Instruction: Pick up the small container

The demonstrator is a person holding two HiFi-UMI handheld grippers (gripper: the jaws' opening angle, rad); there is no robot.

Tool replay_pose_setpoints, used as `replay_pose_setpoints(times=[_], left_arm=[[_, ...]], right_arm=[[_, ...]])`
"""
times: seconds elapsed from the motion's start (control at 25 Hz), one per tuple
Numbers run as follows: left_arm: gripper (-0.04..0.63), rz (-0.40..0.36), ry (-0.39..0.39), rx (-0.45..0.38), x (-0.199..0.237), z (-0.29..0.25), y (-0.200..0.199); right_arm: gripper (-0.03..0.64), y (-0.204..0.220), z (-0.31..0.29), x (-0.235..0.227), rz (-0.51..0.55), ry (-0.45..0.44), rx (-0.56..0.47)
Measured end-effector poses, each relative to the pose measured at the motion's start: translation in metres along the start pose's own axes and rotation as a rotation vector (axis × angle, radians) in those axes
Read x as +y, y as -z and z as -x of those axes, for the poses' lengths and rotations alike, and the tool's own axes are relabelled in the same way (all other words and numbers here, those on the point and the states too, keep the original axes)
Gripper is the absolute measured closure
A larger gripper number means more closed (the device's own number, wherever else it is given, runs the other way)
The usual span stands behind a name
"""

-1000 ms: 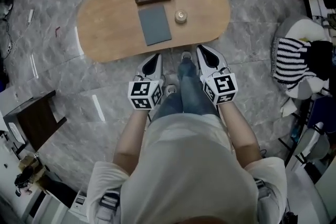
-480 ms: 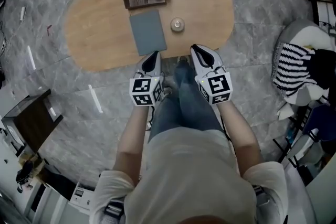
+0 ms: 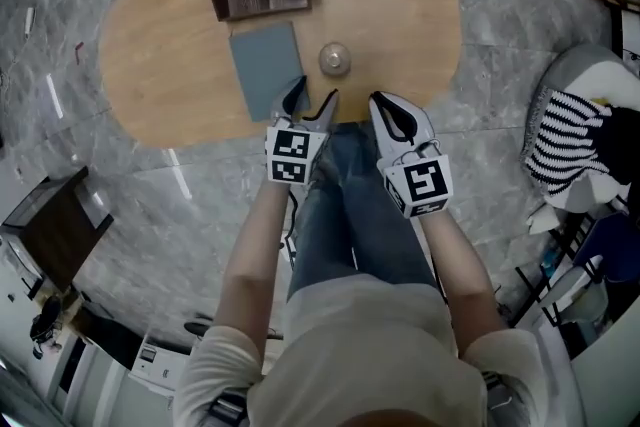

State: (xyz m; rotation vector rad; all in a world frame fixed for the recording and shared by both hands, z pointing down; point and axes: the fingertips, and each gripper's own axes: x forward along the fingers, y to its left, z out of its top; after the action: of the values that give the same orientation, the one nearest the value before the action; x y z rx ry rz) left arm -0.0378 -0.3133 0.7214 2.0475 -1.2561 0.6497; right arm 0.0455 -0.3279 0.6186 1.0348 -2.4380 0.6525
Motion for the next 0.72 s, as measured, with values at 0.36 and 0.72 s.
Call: replay_pose_setpoints(times=[0.36,0.72], left_arm=[[0.244,-0.031,-0.048,-0.020,0.011,-0.053,0.013],[0.220,-0.107,-0.065,-0.040,0.011,-0.094,0.004]], right_arm=[[0.615,0.021,-0.022,-0.022,-0.022,-0.017,-0.004],[0.617,0.040,-0.030,-0.027,-0.027,-0.032,0.011]])
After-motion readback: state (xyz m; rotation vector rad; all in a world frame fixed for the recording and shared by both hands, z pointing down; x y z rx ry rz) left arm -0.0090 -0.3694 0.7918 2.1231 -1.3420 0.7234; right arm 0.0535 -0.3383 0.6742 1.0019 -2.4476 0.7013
